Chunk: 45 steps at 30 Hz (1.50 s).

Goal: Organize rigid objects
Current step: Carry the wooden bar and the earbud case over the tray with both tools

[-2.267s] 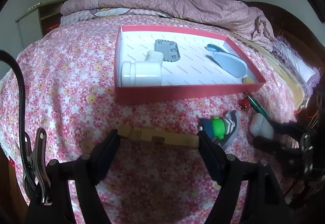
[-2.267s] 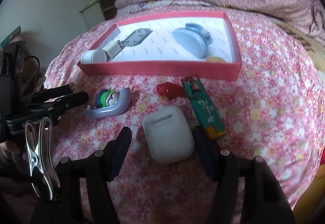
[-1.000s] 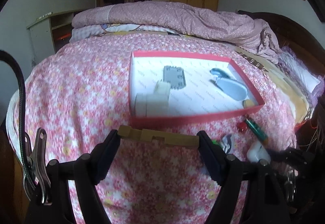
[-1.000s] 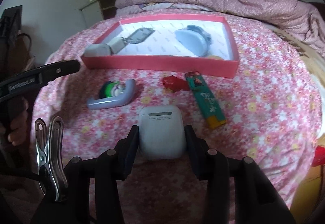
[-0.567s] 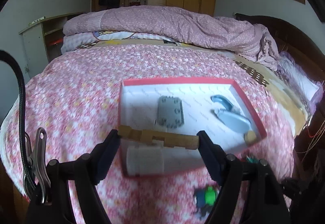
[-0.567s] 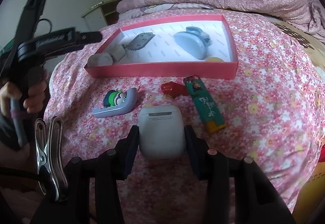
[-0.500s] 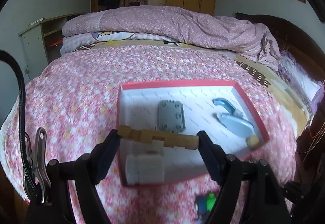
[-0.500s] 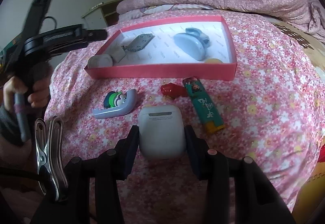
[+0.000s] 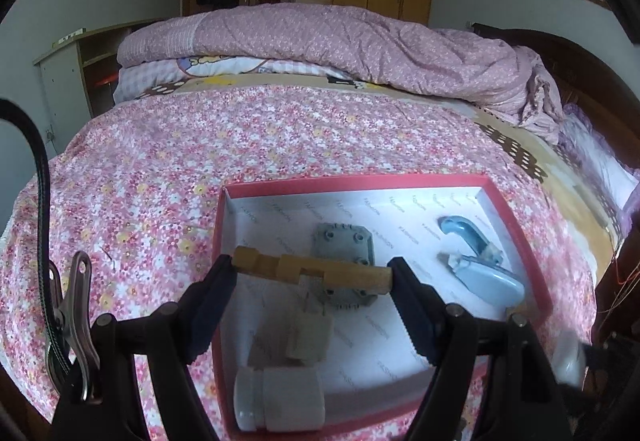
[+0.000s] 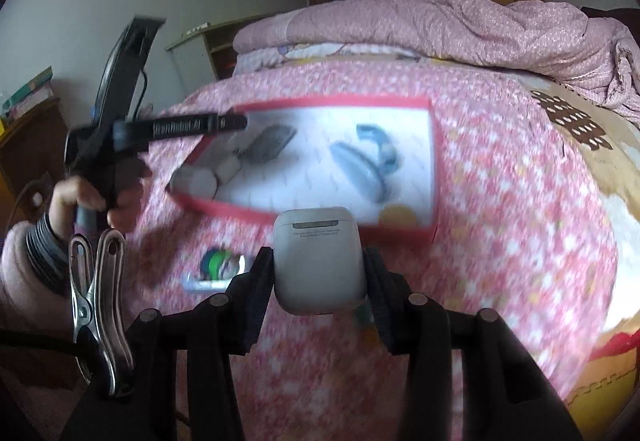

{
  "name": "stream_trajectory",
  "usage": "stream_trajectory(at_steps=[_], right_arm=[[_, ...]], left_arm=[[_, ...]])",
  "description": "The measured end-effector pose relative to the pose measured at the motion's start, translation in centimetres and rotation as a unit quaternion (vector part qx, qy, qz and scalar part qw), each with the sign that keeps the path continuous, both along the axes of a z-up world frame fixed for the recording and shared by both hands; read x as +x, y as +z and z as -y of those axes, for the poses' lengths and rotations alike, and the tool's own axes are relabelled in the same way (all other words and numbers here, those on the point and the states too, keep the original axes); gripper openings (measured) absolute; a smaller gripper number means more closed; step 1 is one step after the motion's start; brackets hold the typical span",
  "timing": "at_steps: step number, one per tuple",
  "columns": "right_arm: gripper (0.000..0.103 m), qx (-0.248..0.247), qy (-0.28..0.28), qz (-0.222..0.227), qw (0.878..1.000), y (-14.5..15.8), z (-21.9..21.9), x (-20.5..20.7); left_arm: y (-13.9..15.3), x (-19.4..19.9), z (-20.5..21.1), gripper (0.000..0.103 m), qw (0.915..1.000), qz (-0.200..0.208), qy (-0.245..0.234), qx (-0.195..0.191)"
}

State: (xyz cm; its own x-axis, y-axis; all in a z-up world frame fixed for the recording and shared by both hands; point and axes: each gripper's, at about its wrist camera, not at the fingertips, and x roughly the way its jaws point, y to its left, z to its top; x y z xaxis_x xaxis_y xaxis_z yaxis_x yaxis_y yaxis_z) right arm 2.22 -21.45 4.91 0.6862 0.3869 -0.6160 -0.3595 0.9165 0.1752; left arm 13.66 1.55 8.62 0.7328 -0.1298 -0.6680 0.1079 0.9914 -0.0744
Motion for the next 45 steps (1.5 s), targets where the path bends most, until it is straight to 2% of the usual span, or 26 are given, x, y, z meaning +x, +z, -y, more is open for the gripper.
stream_trajectory(at_steps=[4, 15, 24, 32, 38, 45], right_arm=[[0.046, 0.018, -0.003, -0.004, 1.000, 0.4, -0.1, 2.1], [0.046, 0.006, 0.017, -0.032, 0.999, -1.1, -1.9, 5.5], [0.043, 0.000, 0.005, -0.042, 0.999, -2.6, -1.6, 7.6], [0.043, -0.003, -0.003, -0.028, 1.000, -2.5, -1.2, 8.4], [0.039, -0.021, -0.025, -0.021, 0.999, -3.0, -0.7, 9.0], [0.039, -0.014, -0.033, -0.018, 0.999, -3.0, -0.4, 9.1]], left_arm=[[-0.4, 1.1, 0.1, 0.081, 0.9999, -0.010, -0.002, -0.003], [-1.2, 3.4, 1.0, 0.081, 0.9997, -0.024, -0.001, 0.004], [-2.2, 5.3, 1.2, 0.081, 0.9991, -0.041, 0.005, 0.010], [-2.3, 6.6, 1.1, 0.081, 0.9981, -0.060, 0.013, 0.005], [-2.5, 6.6, 1.5, 0.081, 0.9973, -0.070, 0.010, 0.020], [-2.5, 6.4, 1.8, 0.081, 0.9970, -0.070, 0.009, 0.030]])
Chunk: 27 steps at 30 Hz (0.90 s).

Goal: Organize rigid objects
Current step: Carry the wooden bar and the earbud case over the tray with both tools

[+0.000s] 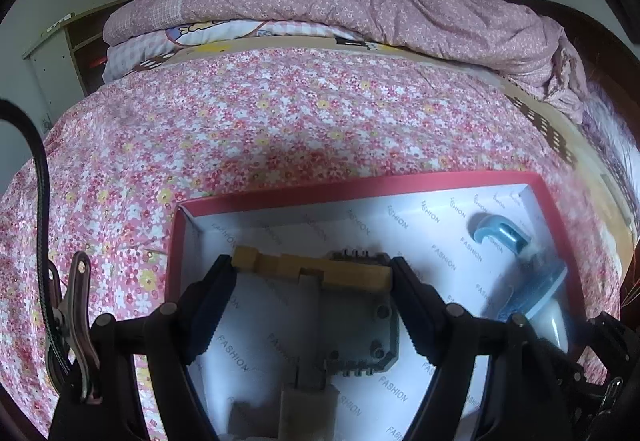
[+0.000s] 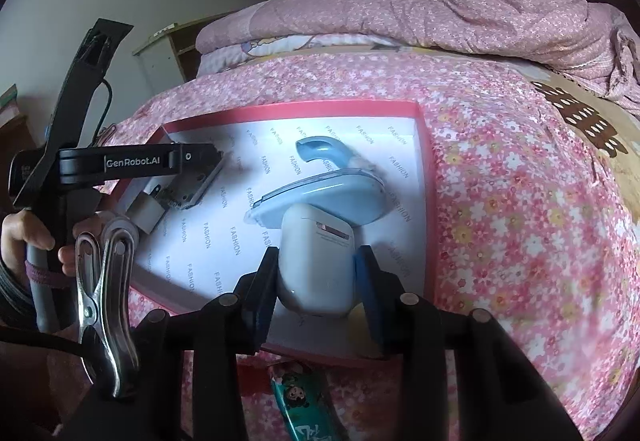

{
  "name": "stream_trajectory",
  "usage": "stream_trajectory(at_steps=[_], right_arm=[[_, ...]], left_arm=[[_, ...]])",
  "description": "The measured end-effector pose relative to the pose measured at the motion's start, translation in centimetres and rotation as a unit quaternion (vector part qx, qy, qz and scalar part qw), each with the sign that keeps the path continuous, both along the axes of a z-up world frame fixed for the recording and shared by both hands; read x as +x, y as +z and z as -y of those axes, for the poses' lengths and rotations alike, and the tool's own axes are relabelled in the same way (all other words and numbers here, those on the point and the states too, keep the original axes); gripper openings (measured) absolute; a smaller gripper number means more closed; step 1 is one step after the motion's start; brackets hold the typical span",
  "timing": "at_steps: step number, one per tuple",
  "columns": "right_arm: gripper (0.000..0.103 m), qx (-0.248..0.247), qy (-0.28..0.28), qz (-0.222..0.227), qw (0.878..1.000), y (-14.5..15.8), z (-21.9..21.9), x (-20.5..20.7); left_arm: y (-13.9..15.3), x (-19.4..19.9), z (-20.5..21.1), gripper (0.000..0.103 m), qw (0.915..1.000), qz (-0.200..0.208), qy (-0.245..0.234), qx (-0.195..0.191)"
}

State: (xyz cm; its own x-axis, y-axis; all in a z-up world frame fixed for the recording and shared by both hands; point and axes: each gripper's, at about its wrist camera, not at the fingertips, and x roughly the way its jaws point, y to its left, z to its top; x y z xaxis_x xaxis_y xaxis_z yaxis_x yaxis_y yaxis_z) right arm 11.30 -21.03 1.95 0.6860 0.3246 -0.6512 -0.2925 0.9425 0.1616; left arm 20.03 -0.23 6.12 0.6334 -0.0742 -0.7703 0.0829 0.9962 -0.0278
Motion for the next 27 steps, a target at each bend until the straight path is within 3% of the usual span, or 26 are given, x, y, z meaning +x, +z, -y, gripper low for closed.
stream_trajectory(at_steps=[9, 12, 16, 27], right_arm=[[0.039, 0.011, -0.008, 0.007, 1.000, 0.0, 0.2, 0.1], [0.042, -0.003, -0.010, 0.014, 1.000, -0.1, -0.4, 0.0], [0.054, -0.001, 0.001, 0.017, 1.000, -0.1, -1.0, 0.1], [0.056, 0.003, 0.003, 0.020, 1.000, -0.1, -0.9, -0.2]], left_arm=[[0.1, -0.5, 0.4, 0.081, 0.9999, 0.006, -0.006, 0.013], [-0.1, -0.6, 0.6, 0.081, 0.9997, 0.004, -0.004, 0.022], [-0.1, -0.4, 0.5, 0.081, 0.9997, 0.003, -0.008, 0.021], [-0.5, 0.2, 0.5, 0.081, 0.9996, -0.018, -0.009, 0.021]])
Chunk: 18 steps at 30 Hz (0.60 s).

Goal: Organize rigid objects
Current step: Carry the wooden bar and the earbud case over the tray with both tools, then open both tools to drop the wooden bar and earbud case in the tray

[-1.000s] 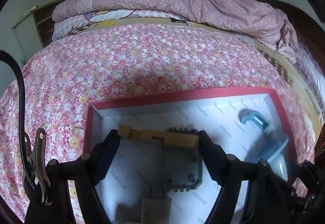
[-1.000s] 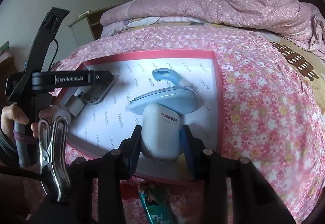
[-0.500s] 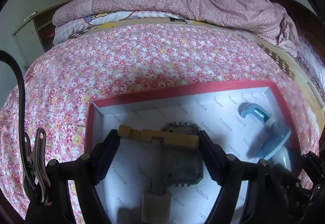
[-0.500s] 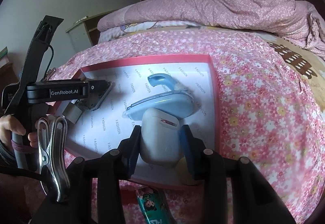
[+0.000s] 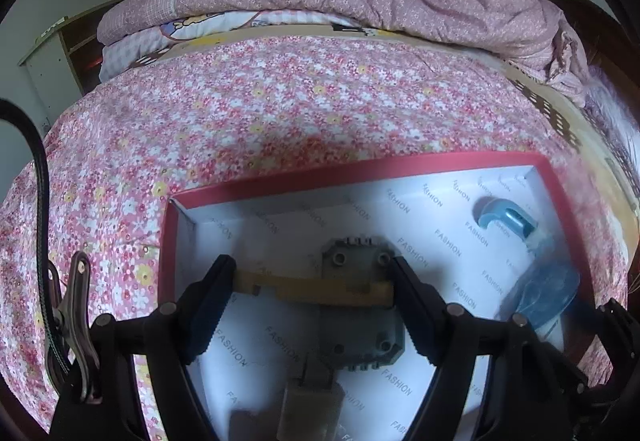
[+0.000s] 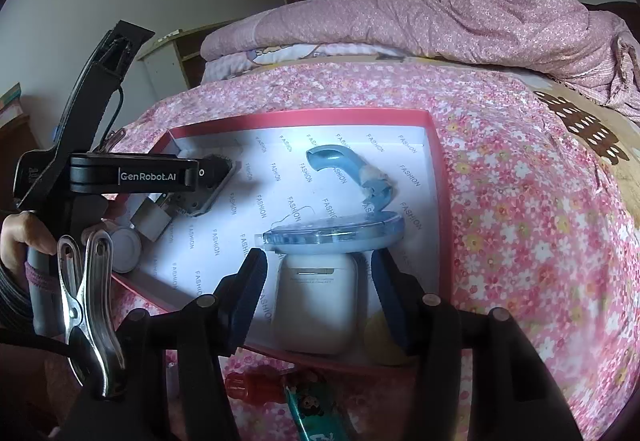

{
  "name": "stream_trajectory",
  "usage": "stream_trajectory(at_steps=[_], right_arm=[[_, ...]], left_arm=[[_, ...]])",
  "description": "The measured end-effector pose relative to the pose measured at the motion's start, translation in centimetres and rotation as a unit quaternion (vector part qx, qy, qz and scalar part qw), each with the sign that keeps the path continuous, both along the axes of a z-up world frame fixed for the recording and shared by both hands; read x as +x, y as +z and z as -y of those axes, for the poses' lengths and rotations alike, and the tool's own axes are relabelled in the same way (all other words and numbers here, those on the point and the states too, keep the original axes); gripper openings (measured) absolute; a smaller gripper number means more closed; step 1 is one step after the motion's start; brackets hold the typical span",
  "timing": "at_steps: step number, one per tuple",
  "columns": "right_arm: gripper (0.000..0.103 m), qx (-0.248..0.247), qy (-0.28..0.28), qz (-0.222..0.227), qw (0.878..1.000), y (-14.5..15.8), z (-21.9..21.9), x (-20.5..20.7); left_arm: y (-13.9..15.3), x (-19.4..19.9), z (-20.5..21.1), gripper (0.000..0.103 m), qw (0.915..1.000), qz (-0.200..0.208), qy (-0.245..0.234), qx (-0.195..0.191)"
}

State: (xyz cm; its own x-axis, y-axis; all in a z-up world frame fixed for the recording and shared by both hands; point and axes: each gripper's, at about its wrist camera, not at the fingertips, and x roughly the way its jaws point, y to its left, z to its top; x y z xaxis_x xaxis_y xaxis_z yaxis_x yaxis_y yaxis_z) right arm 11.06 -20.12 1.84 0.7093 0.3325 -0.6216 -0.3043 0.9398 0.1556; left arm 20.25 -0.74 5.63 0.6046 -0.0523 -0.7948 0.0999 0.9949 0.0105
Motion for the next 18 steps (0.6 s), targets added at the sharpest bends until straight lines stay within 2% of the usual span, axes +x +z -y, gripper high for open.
stream_trajectory(at_steps=[11, 18], right_arm=[[0.056, 0.014, 0.004, 0.000, 1.000, 0.3, 0.0, -0.7], [0.056, 0.020, 0.017, 0.005, 1.000, 0.9, -0.3, -1.6]], left_arm=[[1.8, -1.6, -0.3, 0.081, 0.9996, 0.028, 0.006, -0.004], [2.7, -3.3, -0.5, 0.081, 0.9990, 0.029, 0.014, -0.029]])
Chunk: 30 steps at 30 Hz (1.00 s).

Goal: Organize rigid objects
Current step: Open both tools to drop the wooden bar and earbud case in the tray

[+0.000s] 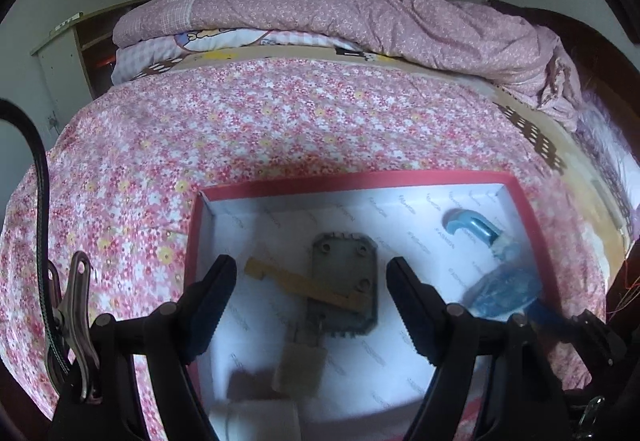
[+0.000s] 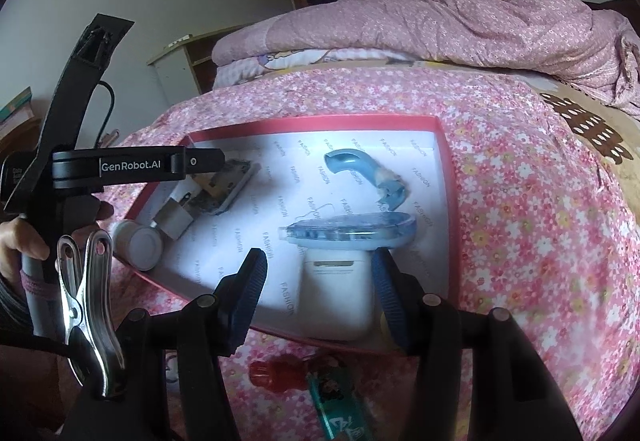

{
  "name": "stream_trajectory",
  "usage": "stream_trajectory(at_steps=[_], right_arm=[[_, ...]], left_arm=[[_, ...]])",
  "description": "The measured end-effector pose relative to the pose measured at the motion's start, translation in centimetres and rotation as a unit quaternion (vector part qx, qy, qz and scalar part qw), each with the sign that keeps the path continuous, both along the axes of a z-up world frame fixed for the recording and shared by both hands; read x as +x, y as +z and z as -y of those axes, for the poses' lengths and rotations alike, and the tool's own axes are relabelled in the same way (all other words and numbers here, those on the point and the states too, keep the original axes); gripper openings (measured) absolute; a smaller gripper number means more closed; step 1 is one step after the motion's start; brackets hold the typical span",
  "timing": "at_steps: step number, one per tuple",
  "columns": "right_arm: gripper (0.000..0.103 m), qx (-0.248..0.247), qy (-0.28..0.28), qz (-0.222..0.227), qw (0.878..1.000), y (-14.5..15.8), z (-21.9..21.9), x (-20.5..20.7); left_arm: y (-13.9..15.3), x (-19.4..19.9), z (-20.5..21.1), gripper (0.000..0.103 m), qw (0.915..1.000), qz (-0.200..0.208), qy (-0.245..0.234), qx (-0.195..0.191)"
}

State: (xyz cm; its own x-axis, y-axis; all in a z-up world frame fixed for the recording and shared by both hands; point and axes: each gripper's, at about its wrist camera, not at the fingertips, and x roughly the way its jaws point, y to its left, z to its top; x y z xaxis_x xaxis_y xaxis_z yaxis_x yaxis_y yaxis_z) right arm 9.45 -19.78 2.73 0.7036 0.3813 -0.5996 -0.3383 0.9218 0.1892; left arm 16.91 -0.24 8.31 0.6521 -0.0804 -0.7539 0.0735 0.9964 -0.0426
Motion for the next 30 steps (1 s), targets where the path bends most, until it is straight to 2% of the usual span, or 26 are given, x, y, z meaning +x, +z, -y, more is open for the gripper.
stream_trajectory(at_steps=[8, 21, 25, 30], right_arm=[[0.056, 0.010, 0.007, -0.001, 1.000, 0.2, 0.1, -0.6], [0.056, 0.026, 0.003, -0.006, 1.000, 0.5, 0.7, -0.7], [0.056, 0.022, 0.004, -0.009, 1.000, 0.5, 0.7, -1.2], [0.056, 0.026, 0.004, -0.003, 1.000, 1.1, 0.6, -2.2]], left_arm=[[-0.2, -1.4, 0.5, 0.081, 0.9998, -0.013, -0.003, 0.011], [0.3, -2.7, 1.4, 0.081, 0.9999, -0.014, -0.007, 0.006], [0.1, -3.6, 1.9, 0.081, 0.9995, -0.014, -0.019, 0.019], [0.5, -4.7, 1.9, 0.081, 0.9996, -0.007, -0.026, 0.010]])
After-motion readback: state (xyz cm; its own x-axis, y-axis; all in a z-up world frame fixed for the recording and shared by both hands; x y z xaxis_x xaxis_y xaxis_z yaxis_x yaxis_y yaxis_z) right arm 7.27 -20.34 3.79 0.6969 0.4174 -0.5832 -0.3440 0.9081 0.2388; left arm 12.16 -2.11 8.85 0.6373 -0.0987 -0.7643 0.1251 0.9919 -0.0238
